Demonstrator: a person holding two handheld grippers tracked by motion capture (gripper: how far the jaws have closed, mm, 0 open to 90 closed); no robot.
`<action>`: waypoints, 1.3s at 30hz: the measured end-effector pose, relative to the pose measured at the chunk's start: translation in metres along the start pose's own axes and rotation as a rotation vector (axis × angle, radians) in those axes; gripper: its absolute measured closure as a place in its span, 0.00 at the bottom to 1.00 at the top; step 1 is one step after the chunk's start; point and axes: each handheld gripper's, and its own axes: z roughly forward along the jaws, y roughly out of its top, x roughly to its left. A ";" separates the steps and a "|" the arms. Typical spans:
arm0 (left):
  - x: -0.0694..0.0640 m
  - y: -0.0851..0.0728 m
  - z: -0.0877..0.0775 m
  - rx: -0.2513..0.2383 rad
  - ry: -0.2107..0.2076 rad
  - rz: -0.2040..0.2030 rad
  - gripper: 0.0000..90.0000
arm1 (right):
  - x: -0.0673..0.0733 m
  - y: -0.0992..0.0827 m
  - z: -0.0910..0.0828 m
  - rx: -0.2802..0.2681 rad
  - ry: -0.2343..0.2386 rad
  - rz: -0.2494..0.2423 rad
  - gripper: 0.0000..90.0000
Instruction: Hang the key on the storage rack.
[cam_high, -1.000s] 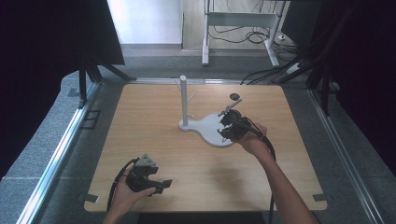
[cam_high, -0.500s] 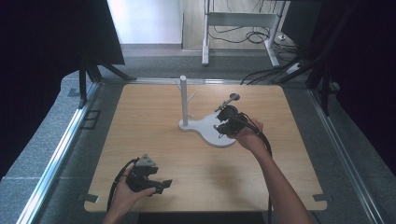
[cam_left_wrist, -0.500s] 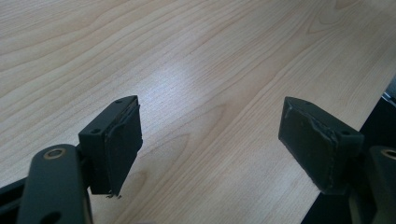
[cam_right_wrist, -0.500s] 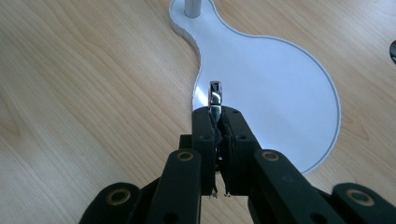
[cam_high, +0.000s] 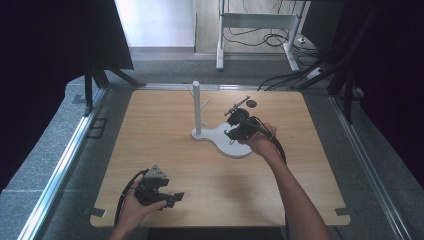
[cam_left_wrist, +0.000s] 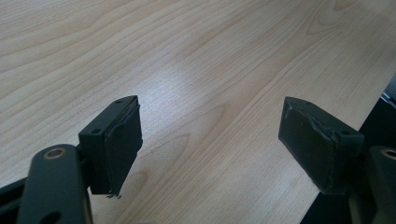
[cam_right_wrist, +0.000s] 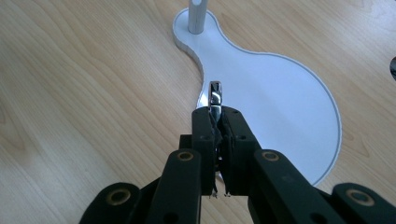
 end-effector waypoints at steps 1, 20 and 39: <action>0.000 0.000 0.000 0.000 0.000 0.000 0.24 | 0.000 0.001 0.000 -0.001 -0.001 0.000 0.95; 0.001 0.000 -0.002 -0.009 -0.001 -0.005 0.24 | -0.009 0.017 0.007 0.000 -0.006 0.029 0.95; 0.005 -0.001 -0.004 -0.013 0.004 -0.010 0.25 | -0.020 0.044 0.016 0.010 -0.008 0.035 0.95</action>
